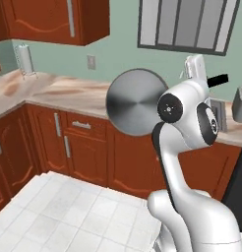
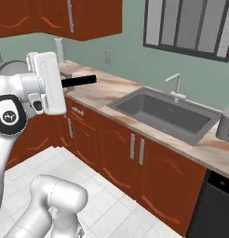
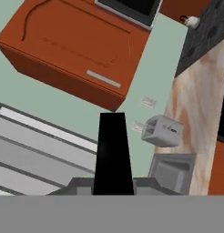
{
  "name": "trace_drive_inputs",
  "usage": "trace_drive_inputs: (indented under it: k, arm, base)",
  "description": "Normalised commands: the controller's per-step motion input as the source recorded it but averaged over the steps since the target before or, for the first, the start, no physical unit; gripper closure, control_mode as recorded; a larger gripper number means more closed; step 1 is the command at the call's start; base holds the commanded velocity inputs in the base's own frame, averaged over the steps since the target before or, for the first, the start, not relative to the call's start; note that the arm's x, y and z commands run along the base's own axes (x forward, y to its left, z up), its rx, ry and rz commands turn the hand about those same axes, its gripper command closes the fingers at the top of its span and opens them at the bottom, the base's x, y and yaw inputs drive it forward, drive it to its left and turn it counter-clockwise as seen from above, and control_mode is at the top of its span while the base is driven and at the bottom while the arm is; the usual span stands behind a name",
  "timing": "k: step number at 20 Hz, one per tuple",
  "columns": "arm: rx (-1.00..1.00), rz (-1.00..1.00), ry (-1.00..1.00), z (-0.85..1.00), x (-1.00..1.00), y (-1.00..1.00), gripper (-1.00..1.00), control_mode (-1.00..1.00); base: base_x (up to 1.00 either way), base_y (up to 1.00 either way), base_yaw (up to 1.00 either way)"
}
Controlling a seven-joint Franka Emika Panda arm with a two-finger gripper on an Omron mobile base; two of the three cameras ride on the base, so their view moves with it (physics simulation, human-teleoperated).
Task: Pick the pan from the cabinet and place it on the stove. Then turn on the stove burner for the pan.
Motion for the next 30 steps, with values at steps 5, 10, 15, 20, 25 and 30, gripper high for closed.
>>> trace_drive_inputs:
  k: [5, 10, 15, 20, 25, 30]
  arm:
    - [0.00, 0.00, 0.00, 0.00, 0.00, 0.00, 1.00, 1.00]
    - [0.00, 0.00, 0.00, 0.00, 0.00, 0.00, 1.00, 1.00]
    - [0.00, 0.00, 0.00, 0.00, 0.00, 0.00, 1.00, 1.00]
    - [0.00, 0.00, 0.00, 0.00, 0.00, 0.00, 1.00, 1.00]
    - [0.00, 0.00, 0.00, 0.00, 0.00, 0.00, 1.00, 1.00]
    - [0.00, 0.00, 0.00, 0.00, 0.00, 0.00, 1.00, 1.00]
  base:
    - [0.00, 0.32, -0.43]
    - [0.00, 0.43, -0.44]
    - [0.00, 0.48, -0.44]
    - [0.00, 0.42, -0.43]
    - [0.00, 0.35, -0.41]
    - [0.01, 0.36, -0.41]
